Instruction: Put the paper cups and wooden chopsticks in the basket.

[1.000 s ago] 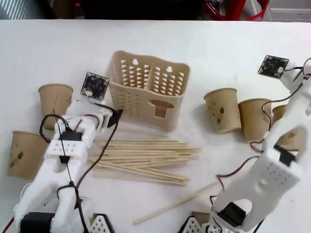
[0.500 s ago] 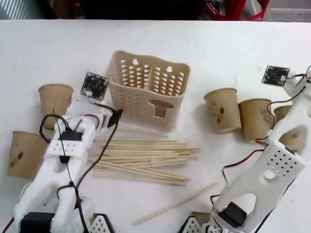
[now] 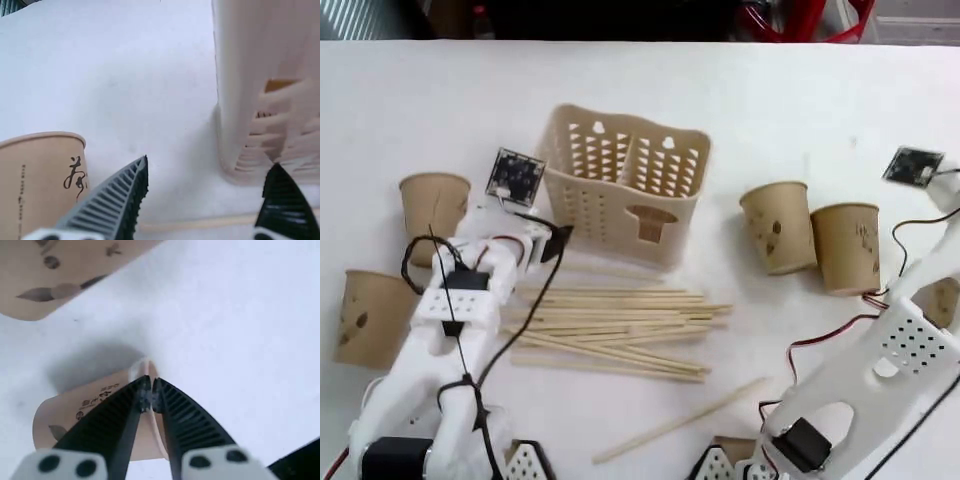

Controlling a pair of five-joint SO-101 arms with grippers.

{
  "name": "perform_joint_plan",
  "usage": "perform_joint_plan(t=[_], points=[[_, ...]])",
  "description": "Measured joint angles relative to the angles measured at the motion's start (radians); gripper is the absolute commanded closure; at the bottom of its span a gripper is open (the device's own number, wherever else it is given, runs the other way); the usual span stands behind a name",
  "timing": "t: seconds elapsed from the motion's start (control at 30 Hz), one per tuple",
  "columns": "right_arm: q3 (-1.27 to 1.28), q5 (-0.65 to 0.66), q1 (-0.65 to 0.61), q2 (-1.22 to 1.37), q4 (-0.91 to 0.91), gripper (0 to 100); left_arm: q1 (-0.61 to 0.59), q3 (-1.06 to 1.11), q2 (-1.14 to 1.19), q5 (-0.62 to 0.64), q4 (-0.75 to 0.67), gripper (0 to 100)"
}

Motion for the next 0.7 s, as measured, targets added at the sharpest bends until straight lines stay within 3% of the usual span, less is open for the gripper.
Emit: perform_joint_plan(t=[0.23, 0.47, 0.7], points=[[-0.110, -0.161, 0.020, -0.075, 0.002, 98.1, 0.000, 0.000, 0.000, 0.000, -0.003, 65], [-0.012, 0.054, 0.149, -0.213, 0.002, 87.1, 0.000, 0.000, 0.000, 0.000, -0.003, 65], [0.264, 0.183, 0.169, -0.393, 0.002, 85.9, 0.000, 0.000, 0.000, 0.000, -0.003, 65]])
